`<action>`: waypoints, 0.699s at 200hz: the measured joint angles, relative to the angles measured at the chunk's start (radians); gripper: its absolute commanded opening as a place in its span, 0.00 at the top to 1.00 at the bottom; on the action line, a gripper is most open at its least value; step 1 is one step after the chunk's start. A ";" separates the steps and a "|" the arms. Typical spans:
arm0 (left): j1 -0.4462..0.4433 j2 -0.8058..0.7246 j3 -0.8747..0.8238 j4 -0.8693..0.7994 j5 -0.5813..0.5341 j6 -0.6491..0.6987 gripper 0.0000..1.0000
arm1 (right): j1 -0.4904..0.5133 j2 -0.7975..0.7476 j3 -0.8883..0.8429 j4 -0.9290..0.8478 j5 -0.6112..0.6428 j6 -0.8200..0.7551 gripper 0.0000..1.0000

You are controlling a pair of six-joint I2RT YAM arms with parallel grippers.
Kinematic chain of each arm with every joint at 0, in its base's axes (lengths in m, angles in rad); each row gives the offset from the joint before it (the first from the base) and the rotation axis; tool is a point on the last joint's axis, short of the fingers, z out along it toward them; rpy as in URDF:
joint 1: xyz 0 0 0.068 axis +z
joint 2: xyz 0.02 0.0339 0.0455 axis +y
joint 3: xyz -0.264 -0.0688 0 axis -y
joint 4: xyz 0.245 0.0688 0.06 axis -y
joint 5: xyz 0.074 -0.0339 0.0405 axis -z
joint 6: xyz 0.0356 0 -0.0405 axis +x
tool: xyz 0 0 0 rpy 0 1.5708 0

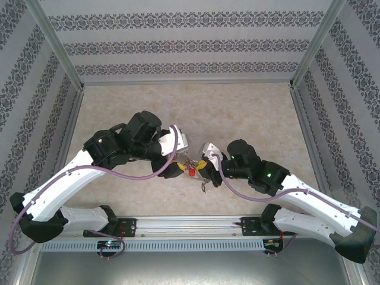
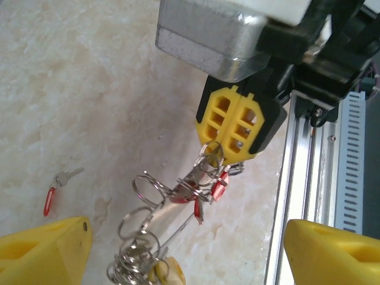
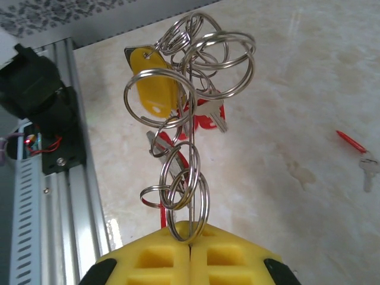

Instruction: Put the keys on the keyring

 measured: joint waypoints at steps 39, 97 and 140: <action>0.000 0.043 -0.054 0.000 0.001 0.044 0.15 | 0.022 0.001 0.003 -0.007 -0.063 -0.017 1.00; 0.000 0.042 -0.093 0.000 0.008 0.063 0.40 | 0.028 0.000 0.008 -0.022 -0.107 -0.049 1.00; 0.000 0.042 -0.097 -0.011 0.059 0.065 0.65 | 0.028 -0.012 0.008 -0.027 -0.108 -0.066 1.00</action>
